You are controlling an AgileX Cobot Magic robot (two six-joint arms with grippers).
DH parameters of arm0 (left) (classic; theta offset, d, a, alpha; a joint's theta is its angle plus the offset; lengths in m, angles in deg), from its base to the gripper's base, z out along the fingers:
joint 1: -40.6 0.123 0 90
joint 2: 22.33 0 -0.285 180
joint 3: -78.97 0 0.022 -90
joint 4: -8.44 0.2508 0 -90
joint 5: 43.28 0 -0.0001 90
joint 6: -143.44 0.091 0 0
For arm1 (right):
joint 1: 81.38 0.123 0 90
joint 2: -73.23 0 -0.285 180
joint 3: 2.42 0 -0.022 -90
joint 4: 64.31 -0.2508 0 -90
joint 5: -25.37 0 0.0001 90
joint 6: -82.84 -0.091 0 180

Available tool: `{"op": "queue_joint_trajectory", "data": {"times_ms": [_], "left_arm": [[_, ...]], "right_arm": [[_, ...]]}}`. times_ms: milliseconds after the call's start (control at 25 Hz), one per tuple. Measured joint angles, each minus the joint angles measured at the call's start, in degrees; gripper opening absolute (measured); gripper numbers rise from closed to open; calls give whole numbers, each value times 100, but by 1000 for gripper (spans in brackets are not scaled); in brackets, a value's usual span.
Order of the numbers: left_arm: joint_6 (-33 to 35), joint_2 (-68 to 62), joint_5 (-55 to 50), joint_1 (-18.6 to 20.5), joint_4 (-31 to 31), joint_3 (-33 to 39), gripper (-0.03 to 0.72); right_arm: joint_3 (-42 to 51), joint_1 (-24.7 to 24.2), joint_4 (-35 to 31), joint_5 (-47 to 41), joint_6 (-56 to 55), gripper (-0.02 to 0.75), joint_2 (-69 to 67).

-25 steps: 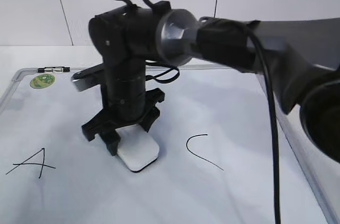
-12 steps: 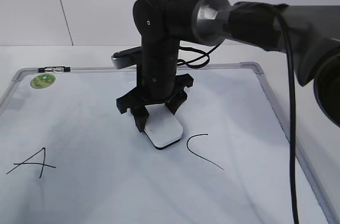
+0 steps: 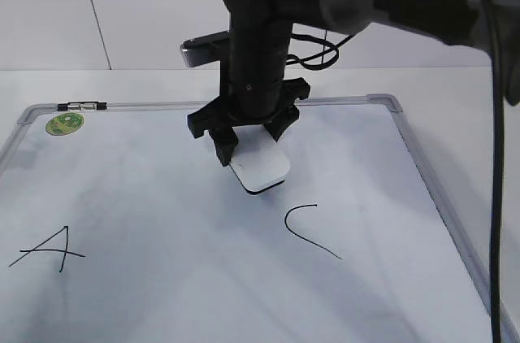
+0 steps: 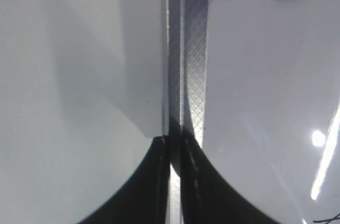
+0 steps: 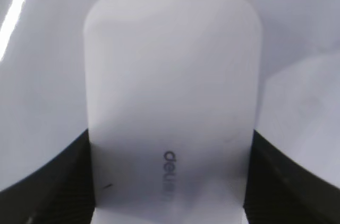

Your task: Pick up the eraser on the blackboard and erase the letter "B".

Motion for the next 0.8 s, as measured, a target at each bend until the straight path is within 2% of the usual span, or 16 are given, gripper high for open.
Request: {"op": "queue_joint_trajectory", "data": {"times_ms": [160,360,800], "left_arm": [[0,0,-18,0,0,0,17],[0,0,-18,0,0,0,17],[0,0,-45,0,0,0,17]], "right_arm": [[146,0,187,0,-60,522,318],[965,-63,540,0,-292,522,933],[2800,-996,618,8,-923,522,2267]]}}
